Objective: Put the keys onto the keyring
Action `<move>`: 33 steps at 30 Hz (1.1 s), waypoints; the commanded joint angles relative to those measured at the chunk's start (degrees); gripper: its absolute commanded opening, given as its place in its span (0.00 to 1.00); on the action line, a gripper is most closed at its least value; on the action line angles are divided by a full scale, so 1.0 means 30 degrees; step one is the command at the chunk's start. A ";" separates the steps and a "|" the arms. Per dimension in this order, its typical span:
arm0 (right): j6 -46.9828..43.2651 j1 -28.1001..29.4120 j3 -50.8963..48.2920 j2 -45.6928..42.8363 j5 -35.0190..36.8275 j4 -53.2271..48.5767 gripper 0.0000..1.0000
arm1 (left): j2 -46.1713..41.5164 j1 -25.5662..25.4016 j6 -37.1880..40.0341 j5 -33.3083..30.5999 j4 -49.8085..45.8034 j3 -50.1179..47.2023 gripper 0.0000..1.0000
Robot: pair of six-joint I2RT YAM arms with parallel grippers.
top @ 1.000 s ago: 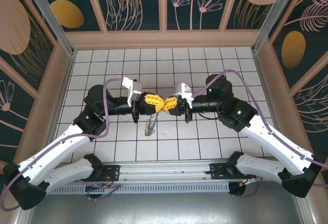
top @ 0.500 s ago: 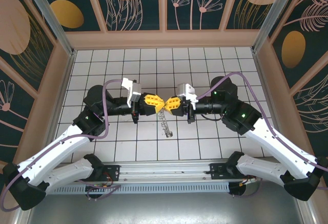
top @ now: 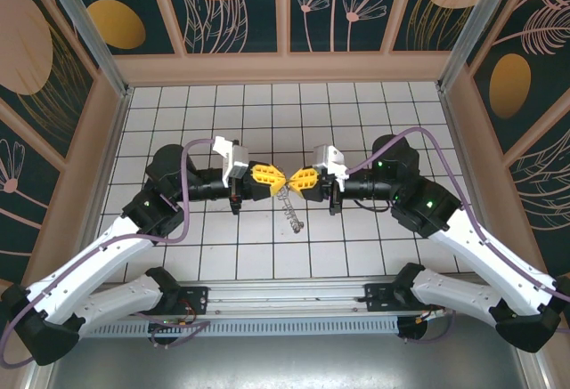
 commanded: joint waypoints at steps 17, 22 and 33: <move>0.0164 -0.0321 0.1167 0.0652 0.3047 -0.0214 0.00 | 0.0594 -0.0051 0.1467 -0.2291 -0.1602 -0.0612 0.00; 0.0194 -0.1407 0.1372 0.1656 0.3268 -0.1515 0.00 | 0.0991 -0.0035 0.0811 -0.3006 -0.0993 -0.1485 0.29; 0.0524 -0.2615 0.1268 0.3085 0.3624 -0.2409 0.00 | 0.0319 -0.0050 -0.0115 -0.6209 -0.0646 -0.2796 0.44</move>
